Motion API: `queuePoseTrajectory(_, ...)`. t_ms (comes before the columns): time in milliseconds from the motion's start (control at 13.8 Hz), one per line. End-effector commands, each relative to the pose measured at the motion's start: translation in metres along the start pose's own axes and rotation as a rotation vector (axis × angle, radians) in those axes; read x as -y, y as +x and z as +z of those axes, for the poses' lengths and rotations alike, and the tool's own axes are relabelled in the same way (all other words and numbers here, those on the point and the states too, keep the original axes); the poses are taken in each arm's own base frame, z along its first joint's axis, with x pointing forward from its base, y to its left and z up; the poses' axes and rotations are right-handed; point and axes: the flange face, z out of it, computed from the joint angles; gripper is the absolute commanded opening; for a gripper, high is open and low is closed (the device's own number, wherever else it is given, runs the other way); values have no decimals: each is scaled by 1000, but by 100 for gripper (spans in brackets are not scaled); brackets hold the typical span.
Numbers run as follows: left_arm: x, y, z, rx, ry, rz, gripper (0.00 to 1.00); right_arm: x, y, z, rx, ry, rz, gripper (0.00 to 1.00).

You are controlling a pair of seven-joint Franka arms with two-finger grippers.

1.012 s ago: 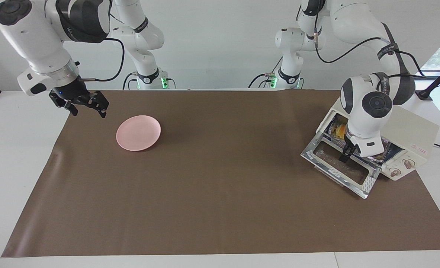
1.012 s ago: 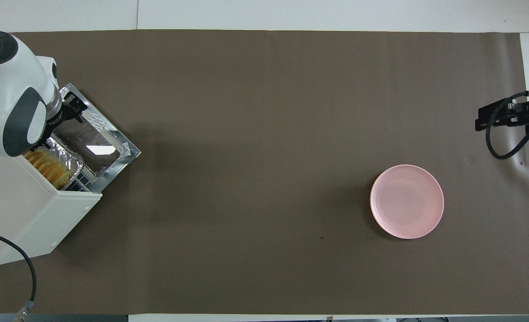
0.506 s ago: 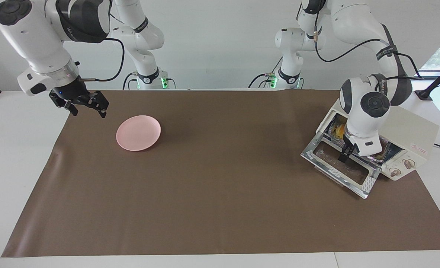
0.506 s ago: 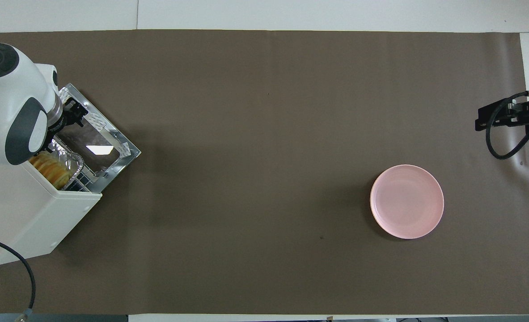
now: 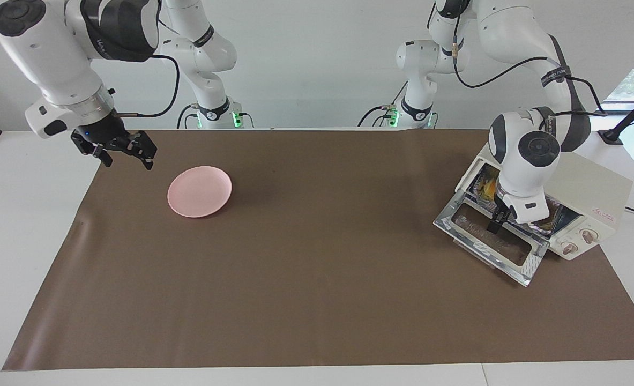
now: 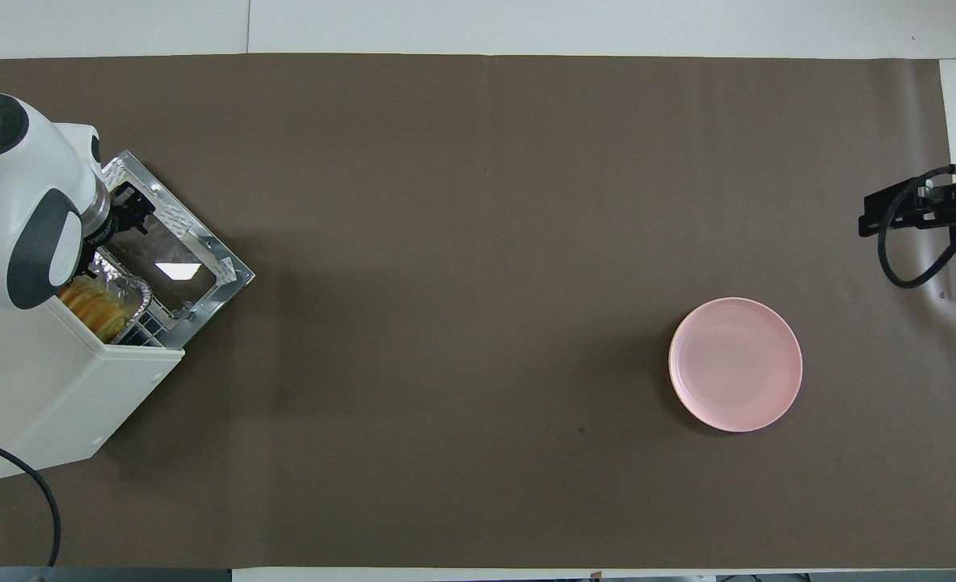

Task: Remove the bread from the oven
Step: 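Reach into the oven and grasp the foil tray with the left gripper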

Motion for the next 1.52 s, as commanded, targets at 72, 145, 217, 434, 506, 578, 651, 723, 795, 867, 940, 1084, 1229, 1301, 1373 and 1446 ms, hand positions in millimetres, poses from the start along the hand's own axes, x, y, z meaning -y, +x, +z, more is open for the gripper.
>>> queuePoseTrajectory(72,10,-5,3,-24,-8,7,72,-3,-7,-1,7,11,-11,100)
queuePoseTrajectory(145,10,-6,5,-22,-3,11,70,-3,-7,-1,7,11,-11,100)
queuePoseTrajectory(217,10,-6,5,-29,1,16,70,-3,-7,-1,7,11,-11,100)
queuePoseTrajectory(434,11,-6,5,-30,4,34,69,-3,-7,-1,7,11,-11,100)
queuePoseTrajectory(506,11,-6,6,-30,4,33,68,-3,-7,-1,7,11,-11,100)
queuePoseTrajectory(578,11,-6,6,-30,4,34,64,-3,-7,-1,7,11,-11,100)
queuePoseTrajectory(651,12,-6,6,-29,6,42,56,-3,-8,-2,5,11,-11,100)
queuePoseTrajectory(723,12,-6,6,-27,8,49,44,-3,-7,-1,7,11,-11,100)
queuePoseTrajectory(795,13,-6,8,-23,13,57,31,-3,-7,-1,7,11,-11,100)
queuePoseTrajectory(867,14,-7,8,-22,15,69,16,-3,-7,-1,7,11,-11,100)
queuePoseTrajectory(940,14,-7,8,-18,20,83,0,-3,-7,-1,7,11,-11,100)
queuePoseTrajectory(1084,16,-8,9,-5,38,138,0,-3,-7,-1,7,11,-11,100)
queuePoseTrajectory(1229,16,-6,4,-5,41,159,0,-3,-7,-1,7,11,-11,100)
queuePoseTrajectory(1301,10,-6,-5,-17,34,167,0,-3,-7,-1,7,11,-11,100)
queuePoseTrajectory(1373,4,-4,-15,-27,25,169,0,-3,-8,-2,5,11,-11,100)
queuePoseTrajectory(1446,-2,-2,-25,-42,9,173,0,-3,-7,-1,7,11,-11,100)
